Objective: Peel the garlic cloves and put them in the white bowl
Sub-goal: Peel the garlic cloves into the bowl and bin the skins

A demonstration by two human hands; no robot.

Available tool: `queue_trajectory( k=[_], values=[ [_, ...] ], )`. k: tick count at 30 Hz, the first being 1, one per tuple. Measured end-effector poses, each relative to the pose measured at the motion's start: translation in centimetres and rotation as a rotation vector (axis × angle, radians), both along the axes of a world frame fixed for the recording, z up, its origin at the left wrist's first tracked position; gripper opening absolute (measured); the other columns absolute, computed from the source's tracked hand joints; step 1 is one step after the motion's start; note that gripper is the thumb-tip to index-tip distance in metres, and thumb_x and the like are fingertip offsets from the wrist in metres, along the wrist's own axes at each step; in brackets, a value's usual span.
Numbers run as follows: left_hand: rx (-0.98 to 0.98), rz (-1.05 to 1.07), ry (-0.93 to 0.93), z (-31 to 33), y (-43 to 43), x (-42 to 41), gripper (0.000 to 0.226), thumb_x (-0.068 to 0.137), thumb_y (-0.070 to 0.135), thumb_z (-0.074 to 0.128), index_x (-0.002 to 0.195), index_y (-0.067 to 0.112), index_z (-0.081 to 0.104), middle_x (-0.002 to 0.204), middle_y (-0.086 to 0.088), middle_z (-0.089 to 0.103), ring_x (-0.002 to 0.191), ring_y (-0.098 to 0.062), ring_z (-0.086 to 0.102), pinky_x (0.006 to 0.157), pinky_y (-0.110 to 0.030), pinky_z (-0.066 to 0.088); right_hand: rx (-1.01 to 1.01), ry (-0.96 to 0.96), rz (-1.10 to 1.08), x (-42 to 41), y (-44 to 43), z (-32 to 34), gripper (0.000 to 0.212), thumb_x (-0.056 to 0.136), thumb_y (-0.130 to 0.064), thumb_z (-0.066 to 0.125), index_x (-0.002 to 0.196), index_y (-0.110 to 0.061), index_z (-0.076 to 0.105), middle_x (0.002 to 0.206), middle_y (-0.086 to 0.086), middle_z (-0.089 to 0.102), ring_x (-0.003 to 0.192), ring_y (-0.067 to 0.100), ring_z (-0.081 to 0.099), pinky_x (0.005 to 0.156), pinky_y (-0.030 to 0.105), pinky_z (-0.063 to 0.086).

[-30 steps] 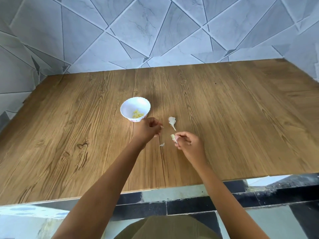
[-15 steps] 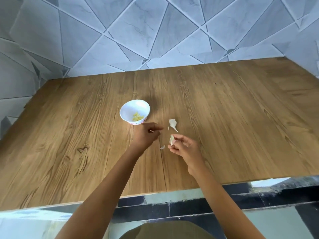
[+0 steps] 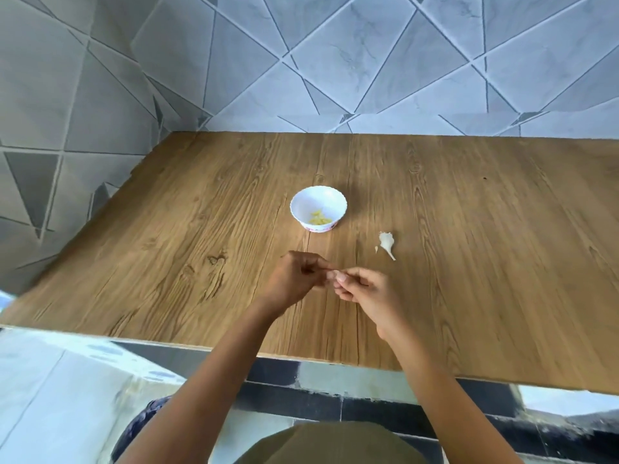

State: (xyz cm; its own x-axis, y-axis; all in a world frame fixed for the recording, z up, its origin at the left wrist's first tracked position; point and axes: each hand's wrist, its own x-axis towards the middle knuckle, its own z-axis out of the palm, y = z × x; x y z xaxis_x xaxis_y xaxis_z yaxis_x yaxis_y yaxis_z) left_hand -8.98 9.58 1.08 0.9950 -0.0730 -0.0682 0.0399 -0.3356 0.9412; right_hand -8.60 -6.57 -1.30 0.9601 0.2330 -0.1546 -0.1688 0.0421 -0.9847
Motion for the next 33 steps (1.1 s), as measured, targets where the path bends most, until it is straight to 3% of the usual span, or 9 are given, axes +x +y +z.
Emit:
queue_trajectory(
  k=[3,6,12,15,19,22,26,30,33],
  values=[
    [-0.091,0.032,0.115,0.3,-0.2,-0.2,0.012,0.085,0.004,0.066,0.095,-0.004,0.069,0.075,-0.010,0.067,0.065,-0.009,0.065,0.063,-0.019,0.054,-0.300,-0.378,-0.014,0.3,-0.2,-0.8,0.010,0.089,-0.011,0.063,0.079,-0.013,0.065,0.069,-0.007,0.064,0.065,0.005,0.058,0.060,0.023,0.049],
    [-0.123,0.042,0.208,0.4,-0.5,-0.1,0.008,0.087,0.006,0.065,0.089,0.000,0.069,0.074,-0.009,0.067,0.063,-0.006,0.066,0.061,-0.017,0.054,-0.527,-0.742,-0.107,0.1,0.1,-1.8,0.013,0.086,0.000,0.057,0.075,-0.008,0.056,0.070,-0.004,0.059,0.061,0.012,0.054,0.053,0.029,0.045],
    [-0.169,0.055,0.355,0.1,-1.0,-0.2,0.011,0.087,0.009,0.065,0.085,-0.001,0.067,0.068,-0.005,0.066,0.059,-0.004,0.065,0.059,-0.017,0.055,-0.781,-0.974,-0.114,-0.1,-0.2,-2.8,0.013,0.081,0.000,0.043,0.073,-0.006,0.051,0.072,0.002,0.051,0.059,0.015,0.047,0.047,0.030,0.043],
    [-0.152,0.079,0.316,-0.5,-1.1,-0.2,0.008,0.086,0.007,0.066,0.084,-0.001,0.066,0.069,-0.006,0.066,0.059,-0.005,0.065,0.059,-0.017,0.054,-0.701,-0.737,-0.083,-0.3,-0.2,-2.8,0.011,0.085,0.000,0.054,0.076,-0.005,0.056,0.070,0.002,0.057,0.058,0.017,0.052,0.049,0.030,0.044],
    [0.264,0.009,-0.125,-1.2,-1.3,-0.1,0.002,0.081,0.006,0.071,0.081,0.004,0.070,0.069,0.000,0.068,0.062,-0.003,0.062,0.062,-0.015,0.051,-0.215,0.131,0.046,0.1,-0.5,-0.3,0.011,0.091,-0.007,0.059,0.083,-0.001,0.065,0.068,0.005,0.062,0.057,0.012,0.055,0.055,0.019,0.048],
    [0.323,-0.091,-0.296,-1.1,-1.3,-0.2,0.003,0.079,0.006,0.073,0.081,0.007,0.072,0.073,0.010,0.067,0.067,0.006,0.061,0.064,-0.005,0.042,-0.067,0.352,0.086,0.6,-1.2,0.1,0.010,0.090,-0.001,0.058,0.085,0.001,0.066,0.063,0.003,0.063,0.052,0.007,0.057,0.053,0.016,0.048],
    [0.358,-0.134,-0.351,-1.5,-1.2,0.1,0.004,0.079,0.004,0.073,0.083,0.005,0.071,0.078,0.001,0.072,0.071,-0.002,0.065,0.066,-0.006,0.045,-0.003,0.422,0.049,0.4,-1.1,0.0,0.011,0.090,0.000,0.057,0.082,0.001,0.064,0.059,0.002,0.061,0.049,0.007,0.055,0.047,0.015,0.045],
    [0.474,-0.021,-0.391,-2.4,-1.7,-0.2,0.004,0.079,0.006,0.073,0.084,0.007,0.072,0.080,-0.003,0.073,0.072,-0.015,0.068,0.069,-0.024,0.054,-0.281,0.070,-0.103,-0.1,-0.1,-0.7,0.018,0.090,-0.008,0.061,0.072,-0.007,0.063,0.061,0.002,0.061,0.052,0.010,0.055,0.049,0.018,0.044],
    [0.544,0.030,-0.402,-2.8,-2.0,-0.3,0.003,0.079,0.010,0.073,0.082,0.009,0.072,0.079,-0.003,0.073,0.071,-0.018,0.068,0.066,-0.033,0.056,-0.412,-0.066,-0.142,-0.1,0.2,-1.5,0.017,0.088,-0.014,0.065,0.071,-0.013,0.063,0.063,0.003,0.065,0.051,0.010,0.059,0.050,0.024,0.046]
  ],
)
